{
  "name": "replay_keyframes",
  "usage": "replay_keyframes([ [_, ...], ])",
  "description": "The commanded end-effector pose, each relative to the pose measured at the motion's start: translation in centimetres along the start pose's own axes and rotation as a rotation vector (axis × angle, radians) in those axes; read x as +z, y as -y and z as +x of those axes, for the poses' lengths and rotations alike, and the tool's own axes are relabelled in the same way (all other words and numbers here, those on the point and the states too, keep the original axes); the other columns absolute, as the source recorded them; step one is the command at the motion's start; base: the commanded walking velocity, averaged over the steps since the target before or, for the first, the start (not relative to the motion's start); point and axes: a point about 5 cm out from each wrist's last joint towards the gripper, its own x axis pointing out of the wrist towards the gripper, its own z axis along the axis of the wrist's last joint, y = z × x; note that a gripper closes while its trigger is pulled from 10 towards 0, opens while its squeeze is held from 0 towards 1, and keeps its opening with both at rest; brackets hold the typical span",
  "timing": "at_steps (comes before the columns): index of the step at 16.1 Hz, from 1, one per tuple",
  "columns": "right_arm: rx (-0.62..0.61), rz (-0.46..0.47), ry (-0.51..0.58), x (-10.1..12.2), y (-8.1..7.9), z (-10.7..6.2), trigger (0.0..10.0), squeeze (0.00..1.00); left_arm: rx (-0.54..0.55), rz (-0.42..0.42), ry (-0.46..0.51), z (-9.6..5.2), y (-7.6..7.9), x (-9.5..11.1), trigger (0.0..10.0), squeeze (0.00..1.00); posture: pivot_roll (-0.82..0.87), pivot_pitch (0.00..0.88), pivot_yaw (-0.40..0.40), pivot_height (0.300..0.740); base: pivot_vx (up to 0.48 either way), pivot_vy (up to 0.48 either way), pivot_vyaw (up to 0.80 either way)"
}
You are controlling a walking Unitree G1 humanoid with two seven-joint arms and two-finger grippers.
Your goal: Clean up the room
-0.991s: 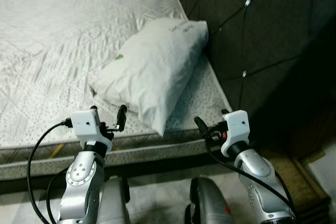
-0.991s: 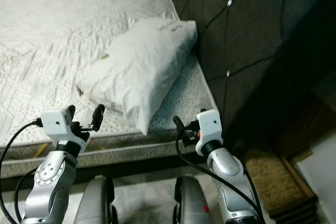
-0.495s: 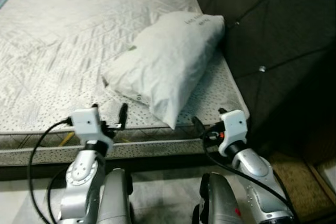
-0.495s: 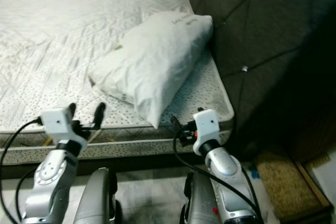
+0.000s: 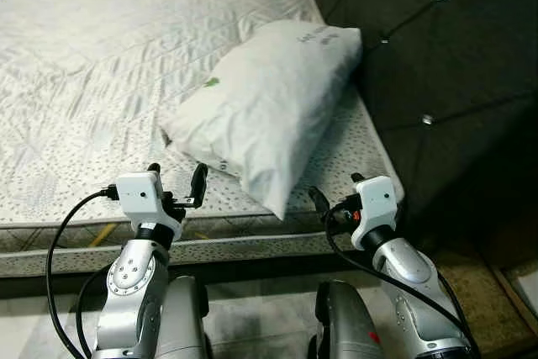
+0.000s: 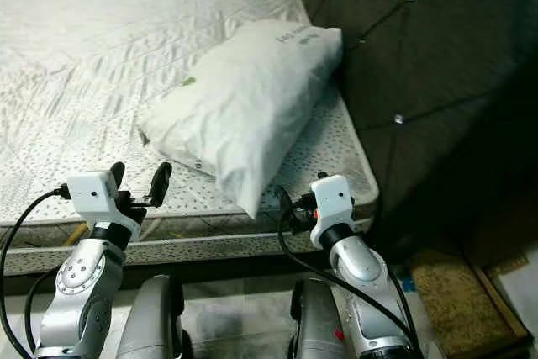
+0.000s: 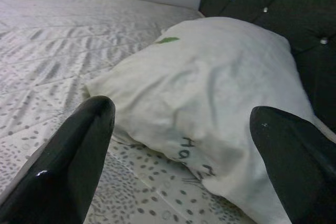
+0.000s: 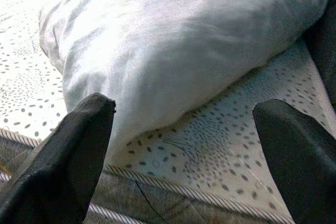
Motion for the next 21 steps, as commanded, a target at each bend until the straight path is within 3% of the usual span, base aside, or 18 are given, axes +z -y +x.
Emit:
replay_keyframes([
  [1,0.002,0.006,-0.001,-0.01,0.05,0.01,10.0,0.00,-0.004,0.001,0.000,-0.01,-0.01,0.07,10.0,0.00,-0.08,0.179,-0.013,0.576,0.315,0.000,0.00],
  [10,0.008,0.007,0.003,0.04,0.02,0.06,10.0,0.00,-0.015,-0.006,0.000,0.04,0.11,0.03,10.0,0.00,-0.08,0.181,-0.013,0.576,0.395,0.000,0.00],
  [15,0.017,0.008,-0.001,-0.01,-0.05,0.10,10.0,0.00,-0.008,-0.008,-0.015,0.12,0.00,-0.22,10.0,0.00,-0.08,0.181,-0.013,0.576,0.000,0.000,0.00],
  [18,0.023,0.012,-0.002,-0.04,-0.07,0.11,10.0,0.00,-0.010,-0.009,-0.019,0.17,0.06,-0.29,10.0,0.00,-0.08,0.181,-0.015,0.542,0.000,0.000,0.00],
  [21,0.035,0.011,-0.016,-0.21,-0.21,0.15,10.0,0.00,-0.011,-0.008,-0.022,0.11,0.03,-0.35,10.0,0.00,-0.08,0.179,-0.014,0.537,0.000,0.000,0.00],
])
